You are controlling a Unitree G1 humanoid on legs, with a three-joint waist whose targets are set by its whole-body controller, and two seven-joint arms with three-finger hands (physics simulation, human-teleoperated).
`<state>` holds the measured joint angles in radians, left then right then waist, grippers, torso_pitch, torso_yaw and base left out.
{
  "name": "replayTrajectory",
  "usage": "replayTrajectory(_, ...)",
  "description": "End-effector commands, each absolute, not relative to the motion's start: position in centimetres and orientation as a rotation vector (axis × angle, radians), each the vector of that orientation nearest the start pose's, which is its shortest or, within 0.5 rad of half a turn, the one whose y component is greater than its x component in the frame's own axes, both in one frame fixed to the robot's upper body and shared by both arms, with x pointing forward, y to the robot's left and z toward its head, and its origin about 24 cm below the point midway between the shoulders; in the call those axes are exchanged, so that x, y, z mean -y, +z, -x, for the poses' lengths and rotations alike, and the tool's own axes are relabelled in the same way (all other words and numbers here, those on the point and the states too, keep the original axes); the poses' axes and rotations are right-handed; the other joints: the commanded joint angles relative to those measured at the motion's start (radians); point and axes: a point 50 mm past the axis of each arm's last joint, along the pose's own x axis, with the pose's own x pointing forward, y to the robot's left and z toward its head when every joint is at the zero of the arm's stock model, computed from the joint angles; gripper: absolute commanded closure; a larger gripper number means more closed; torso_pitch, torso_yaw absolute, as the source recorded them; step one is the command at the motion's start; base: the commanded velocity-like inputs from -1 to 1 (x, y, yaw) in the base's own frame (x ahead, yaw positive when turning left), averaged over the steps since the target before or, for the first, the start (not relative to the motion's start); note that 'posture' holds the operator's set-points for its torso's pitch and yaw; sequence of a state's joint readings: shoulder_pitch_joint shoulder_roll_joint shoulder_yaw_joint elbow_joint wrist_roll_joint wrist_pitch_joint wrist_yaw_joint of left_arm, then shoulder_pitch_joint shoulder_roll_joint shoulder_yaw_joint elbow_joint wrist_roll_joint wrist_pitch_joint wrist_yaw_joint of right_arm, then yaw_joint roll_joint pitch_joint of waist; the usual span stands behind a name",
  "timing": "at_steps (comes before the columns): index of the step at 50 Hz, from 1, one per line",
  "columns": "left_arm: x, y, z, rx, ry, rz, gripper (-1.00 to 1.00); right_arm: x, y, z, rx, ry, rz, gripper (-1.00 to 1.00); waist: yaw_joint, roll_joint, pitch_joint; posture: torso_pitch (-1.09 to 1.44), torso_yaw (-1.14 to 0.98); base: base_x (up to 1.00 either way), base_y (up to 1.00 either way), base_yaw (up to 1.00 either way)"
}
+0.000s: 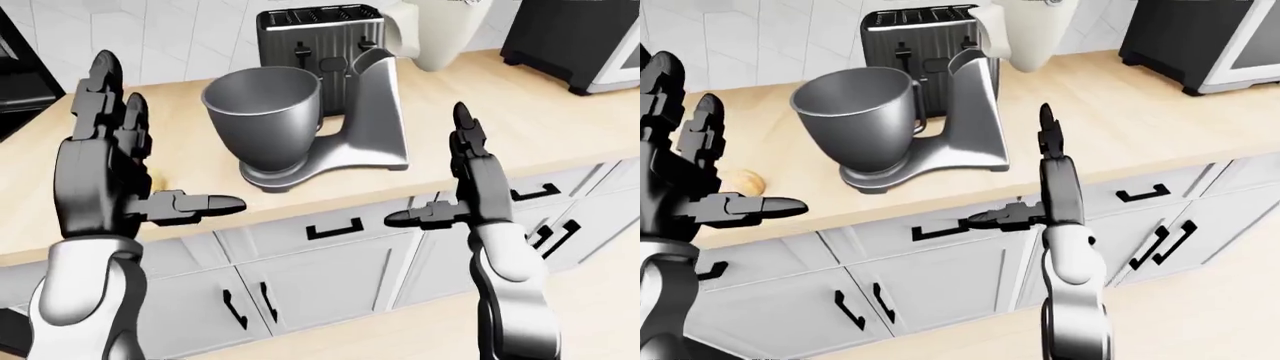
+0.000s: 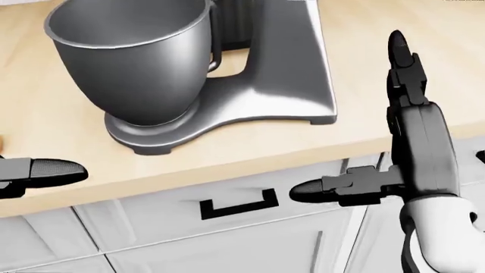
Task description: Place the bread in the stand mixer bowl.
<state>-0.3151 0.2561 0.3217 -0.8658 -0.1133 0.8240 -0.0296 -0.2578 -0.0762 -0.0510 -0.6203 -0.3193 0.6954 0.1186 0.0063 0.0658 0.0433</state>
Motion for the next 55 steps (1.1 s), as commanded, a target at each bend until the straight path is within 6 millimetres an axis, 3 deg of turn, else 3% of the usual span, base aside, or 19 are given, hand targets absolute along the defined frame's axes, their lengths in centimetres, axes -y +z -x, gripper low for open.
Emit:
replayTrajectory(1, -20.4, 24.7, -21.9, 0.451, 0.141, -0.164, -1.0, 16.6, 19.4, -25.5, 0.241, -0.111, 0.316, -1.0, -0.007, 0.015, -0.019, 0.0, 0.0, 0.13, 0.0, 0.0)
replayTrajectory(5, -20.5, 24.7, -21.8, 0.452, 0.145, -0.165, -1.0, 16.6, 19.3, -25.5, 0.241, -0.112, 0.317, -1.0, -0.001, -0.014, -0.023, 0.0, 0.0, 0.13, 0.0, 0.0)
replayTrajectory(6, -20.5, 24.8, -21.7, 0.453, 0.147, -0.165, -1.0, 16.7, 19.3, -25.5, 0.243, -0.116, 0.313, -1.0, 0.001, -0.03, -0.001, 0.0, 0.0, 0.04, 0.0, 0.0)
replayTrajectory(7, -20.5, 24.8, -21.7, 0.453, 0.148, -0.165, -1.0, 16.7, 19.3, -25.6, 0.244, -0.117, 0.313, -1.0, 0.004, -0.037, -0.003, 0.0, 0.0, 0.0, 0.0, 0.0)
replayTrajectory(10, -20.6, 24.9, -21.6, 0.455, 0.15, -0.164, -1.0, 16.7, 19.2, -25.6, 0.236, -0.123, 0.318, -1.0, 0.016, -0.105, -0.018, 0.0, 0.0, 0.0, 0.0, 0.0)
replayTrajectory(11, -20.7, 24.9, -21.6, 0.455, 0.151, -0.164, -1.0, 16.7, 19.2, -25.7, 0.233, -0.125, 0.322, -1.0, 0.015, -0.072, -0.009, 0.0, 0.0, 0.0, 0.0, 0.0)
replayTrajectory(18, -20.9, 25.0, -21.5, 0.458, 0.16, -0.168, -1.0, 16.7, 19.2, -25.6, 0.234, -0.126, 0.325, -1.0, 0.001, -0.055, -0.031, 0.0, 0.0, 0.0, 0.0, 0.0)
replayTrajectory(40, -24.5, 25.1, -19.0, 0.443, 0.276, -0.23, -1.0, 16.5, 19.1, -25.8, 0.244, -0.113, 0.329, -1.0, -0.008, -0.045, -0.026, 0.0, 0.0, 0.0, 0.0, 0.0)
replayTrajectory(49, -26.1, 25.3, -18.5, 0.432, 0.325, -0.254, -1.0, 16.6, 19.0, -25.9, 0.243, -0.111, 0.327, -1.0, -0.007, -0.042, -0.023, 0.0, 0.0, 0.0, 0.0, 0.0)
replayTrajectory(55, -28.1, 24.6, -19.2, 0.405, 0.375, -0.286, -1.0, 16.5, 18.9, -25.9, 0.242, -0.11, 0.326, -1.0, -0.006, -0.038, -0.021, 0.0, 0.0, 0.0, 0.0, 0.0)
